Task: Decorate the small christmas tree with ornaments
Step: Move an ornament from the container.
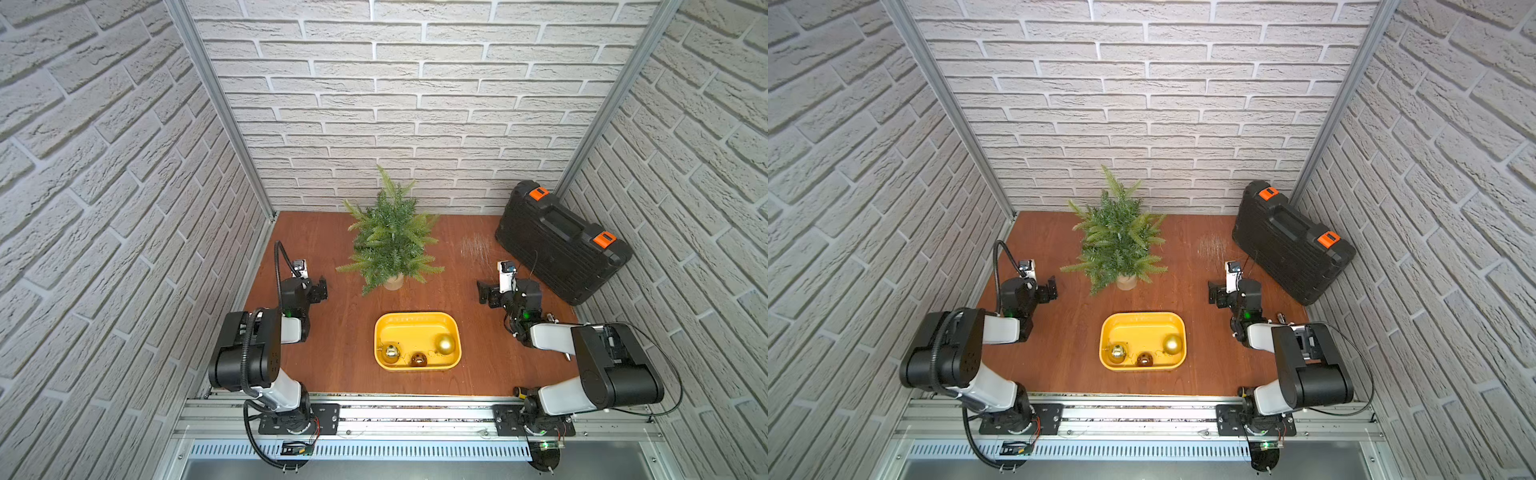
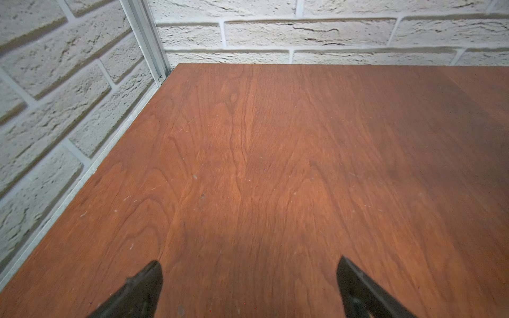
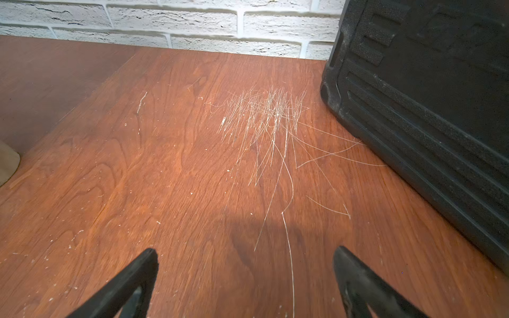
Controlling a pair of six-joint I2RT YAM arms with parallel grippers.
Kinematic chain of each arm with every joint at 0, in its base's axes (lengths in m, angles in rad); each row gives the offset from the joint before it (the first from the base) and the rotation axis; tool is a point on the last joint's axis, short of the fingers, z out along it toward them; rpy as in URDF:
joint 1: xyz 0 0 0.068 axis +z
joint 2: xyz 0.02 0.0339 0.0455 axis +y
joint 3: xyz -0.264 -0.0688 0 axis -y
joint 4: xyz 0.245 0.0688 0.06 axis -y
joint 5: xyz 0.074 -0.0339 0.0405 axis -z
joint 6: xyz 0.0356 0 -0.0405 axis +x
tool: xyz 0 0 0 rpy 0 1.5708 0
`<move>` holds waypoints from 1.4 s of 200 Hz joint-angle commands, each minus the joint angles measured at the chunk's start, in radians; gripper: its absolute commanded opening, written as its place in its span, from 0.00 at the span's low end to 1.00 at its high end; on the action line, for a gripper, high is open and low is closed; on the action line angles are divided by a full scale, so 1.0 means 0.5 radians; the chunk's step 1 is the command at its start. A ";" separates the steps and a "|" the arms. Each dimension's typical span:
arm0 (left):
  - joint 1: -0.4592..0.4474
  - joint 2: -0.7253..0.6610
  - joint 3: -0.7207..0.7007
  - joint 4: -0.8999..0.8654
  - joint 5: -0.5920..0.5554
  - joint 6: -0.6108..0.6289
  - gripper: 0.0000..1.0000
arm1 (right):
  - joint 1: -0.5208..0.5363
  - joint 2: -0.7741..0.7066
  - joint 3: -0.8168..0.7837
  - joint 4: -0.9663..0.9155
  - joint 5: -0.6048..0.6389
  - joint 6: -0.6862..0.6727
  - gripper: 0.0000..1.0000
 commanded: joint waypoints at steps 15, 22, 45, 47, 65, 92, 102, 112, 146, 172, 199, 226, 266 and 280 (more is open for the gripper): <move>0.002 0.002 0.011 0.091 0.000 0.005 0.98 | 0.007 -0.016 0.015 0.076 -0.001 -0.021 0.99; 0.001 0.001 0.011 0.093 -0.002 0.005 0.98 | 0.006 -0.017 0.014 0.078 -0.001 -0.022 0.99; 0.002 0.000 0.011 0.094 -0.002 0.005 0.98 | 0.006 -0.022 0.011 0.078 -0.001 -0.023 0.99; 0.001 0.001 0.010 0.094 0.000 0.006 0.98 | 0.005 -0.022 0.012 0.078 0.000 -0.023 0.99; 0.000 0.003 0.011 0.094 0.001 0.006 0.98 | 0.007 -0.022 0.012 0.081 -0.001 -0.023 0.99; 0.002 0.002 0.011 0.091 0.002 0.005 0.98 | 0.007 -0.022 0.014 0.076 -0.001 -0.021 0.99; 0.001 0.001 0.011 0.091 0.001 0.006 0.98 | 0.007 -0.021 0.012 0.078 0.000 -0.021 0.99; 0.003 0.002 0.011 0.091 -0.001 0.004 0.98 | 0.006 -0.019 0.011 0.078 -0.001 -0.021 0.99; 0.009 -0.002 0.010 0.093 0.011 -0.001 0.98 | 0.007 -0.019 0.016 0.076 0.000 -0.022 0.99; 0.007 0.001 0.011 0.091 0.012 0.000 0.98 | 0.005 -0.021 0.013 0.078 -0.001 -0.022 0.99; 0.007 -0.009 0.002 0.107 0.001 0.000 0.98 | 0.007 -0.035 0.019 0.067 -0.016 -0.029 0.99; -0.055 -0.315 0.013 -0.186 -0.222 -0.006 0.98 | 0.026 -0.274 0.338 -0.711 0.033 0.005 0.91; -0.326 -0.948 0.135 -1.127 -0.835 -0.341 0.98 | 0.055 -0.547 0.656 -1.584 0.041 0.300 0.87; -0.381 -1.149 0.189 -1.456 -0.825 -0.509 0.98 | 0.094 -0.615 0.772 -1.931 0.011 0.393 0.84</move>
